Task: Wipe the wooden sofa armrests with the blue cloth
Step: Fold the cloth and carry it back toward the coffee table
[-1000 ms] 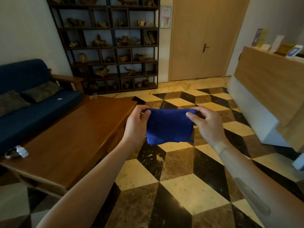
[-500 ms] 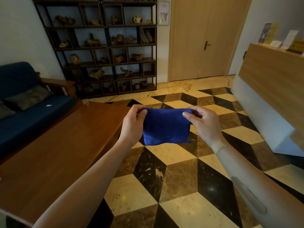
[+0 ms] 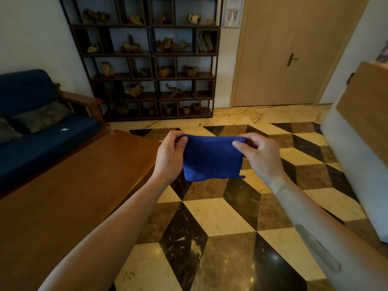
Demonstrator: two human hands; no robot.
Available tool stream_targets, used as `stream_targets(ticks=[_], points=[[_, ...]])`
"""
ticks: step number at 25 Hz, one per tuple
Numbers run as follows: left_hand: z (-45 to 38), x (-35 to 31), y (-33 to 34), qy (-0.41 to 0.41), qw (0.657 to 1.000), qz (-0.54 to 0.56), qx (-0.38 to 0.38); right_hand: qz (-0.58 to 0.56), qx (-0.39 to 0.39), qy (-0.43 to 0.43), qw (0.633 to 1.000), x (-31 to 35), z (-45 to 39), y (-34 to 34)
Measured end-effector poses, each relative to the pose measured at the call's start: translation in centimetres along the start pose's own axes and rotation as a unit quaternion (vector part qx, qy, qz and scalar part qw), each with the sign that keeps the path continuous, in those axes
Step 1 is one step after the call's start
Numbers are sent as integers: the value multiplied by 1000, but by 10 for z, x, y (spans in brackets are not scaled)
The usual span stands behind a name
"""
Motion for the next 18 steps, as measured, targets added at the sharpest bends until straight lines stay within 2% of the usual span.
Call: stream_targets(ticks=[7,14,18], points=[[-121,52,23,-16,1000,10,-14,-14,17,-9,1000,-68,-115,55],[-267,113,34,-20,1000,-18,-4,-26,25,41,998,-134,-234,127],[-346,144,38,-26,1000,4,-13,-26,32,44,998,-159,-306,162]])
Point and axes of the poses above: each hand's wrist, its own z-axis away from the middle knuckle, its own y-axis out of the palm, x = y × z, the point moved 10 cm from there along -z, towards the middle knuckle, and after that the axes turned 5 degrees about -y, right-handed, at the moved point
